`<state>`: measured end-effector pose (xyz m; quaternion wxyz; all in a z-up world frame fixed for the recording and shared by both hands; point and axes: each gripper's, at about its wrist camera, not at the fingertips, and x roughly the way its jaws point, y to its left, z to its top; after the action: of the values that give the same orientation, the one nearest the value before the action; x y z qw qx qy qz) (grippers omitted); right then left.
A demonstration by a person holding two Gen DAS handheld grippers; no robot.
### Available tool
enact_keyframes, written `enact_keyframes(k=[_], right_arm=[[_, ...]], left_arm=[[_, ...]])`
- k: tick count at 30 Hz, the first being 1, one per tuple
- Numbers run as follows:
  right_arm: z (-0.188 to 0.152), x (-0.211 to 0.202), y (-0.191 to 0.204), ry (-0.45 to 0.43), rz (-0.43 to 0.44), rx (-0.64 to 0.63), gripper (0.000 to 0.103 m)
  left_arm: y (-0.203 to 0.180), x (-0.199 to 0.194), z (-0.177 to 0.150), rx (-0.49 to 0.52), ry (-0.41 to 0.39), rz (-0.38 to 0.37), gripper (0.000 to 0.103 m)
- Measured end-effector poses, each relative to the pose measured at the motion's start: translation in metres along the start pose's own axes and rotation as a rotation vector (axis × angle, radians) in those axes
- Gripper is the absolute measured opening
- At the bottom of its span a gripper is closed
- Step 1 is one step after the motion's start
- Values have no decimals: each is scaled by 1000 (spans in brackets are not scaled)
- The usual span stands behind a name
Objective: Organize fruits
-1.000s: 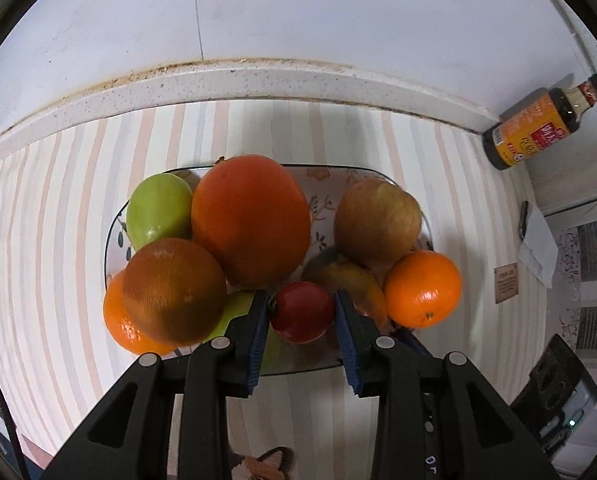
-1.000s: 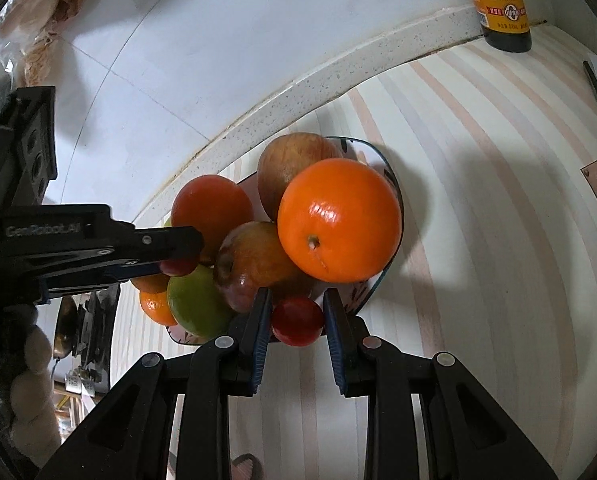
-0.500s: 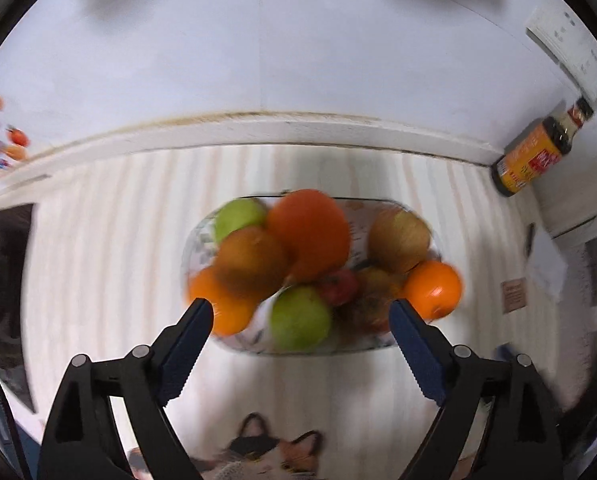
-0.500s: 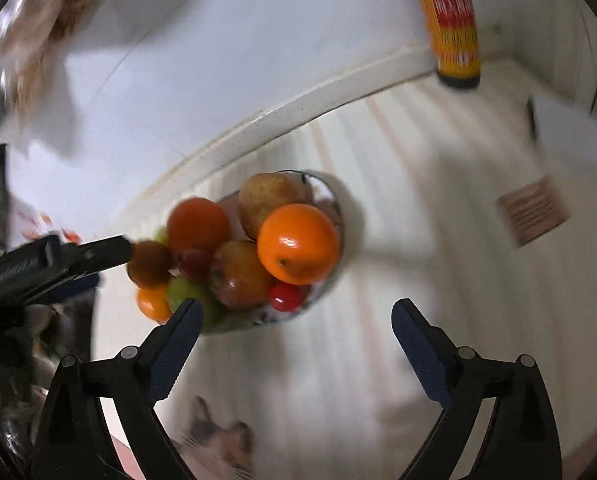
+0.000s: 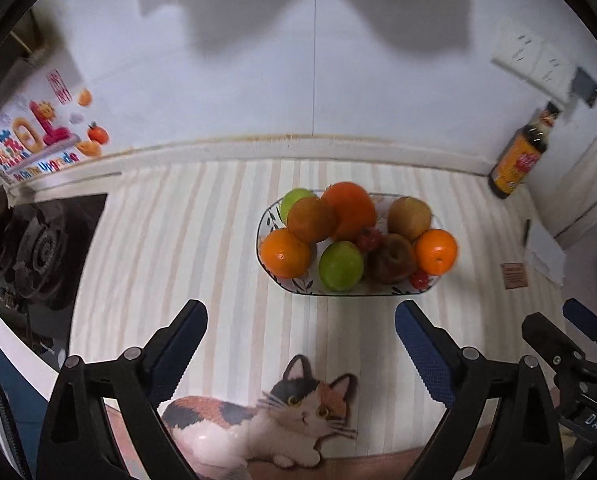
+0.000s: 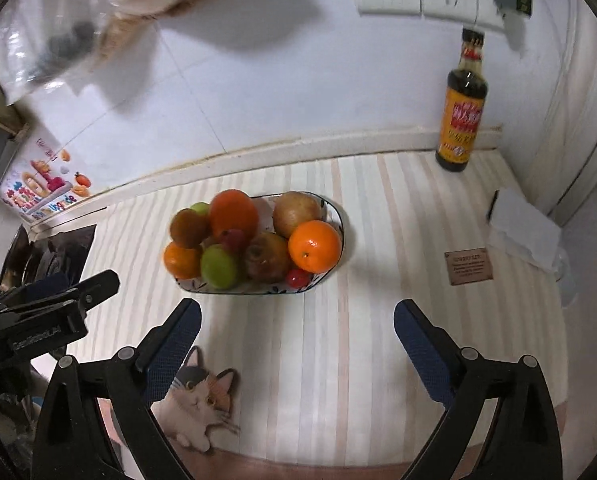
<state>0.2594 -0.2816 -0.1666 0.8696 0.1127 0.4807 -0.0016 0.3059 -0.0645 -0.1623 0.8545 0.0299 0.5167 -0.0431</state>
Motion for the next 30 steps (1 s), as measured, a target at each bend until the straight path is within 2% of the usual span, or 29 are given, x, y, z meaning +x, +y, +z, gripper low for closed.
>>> enact_keyframes(k=[4, 12, 19, 24, 30], right_arm=[[-24, -50, 16, -59, -18, -8, 99], [-85, -152, 51, -171, -64, -22, 100], [-132, -233, 68, -249, -95, -43, 101], [-156, -275, 71, -286, -98, -68, 101], [-168, -301, 69, -303, -73, -78, 101]], left_arm=[[9, -51, -24, 9, -81, -7, 96], [24, -140, -81, 48, -189, -25, 96], [34, -198, -126, 36, -231, -47, 96], [35, -234, -150, 17, -280, -49, 96], [26, -264, -165, 42, -325, -28, 96]])
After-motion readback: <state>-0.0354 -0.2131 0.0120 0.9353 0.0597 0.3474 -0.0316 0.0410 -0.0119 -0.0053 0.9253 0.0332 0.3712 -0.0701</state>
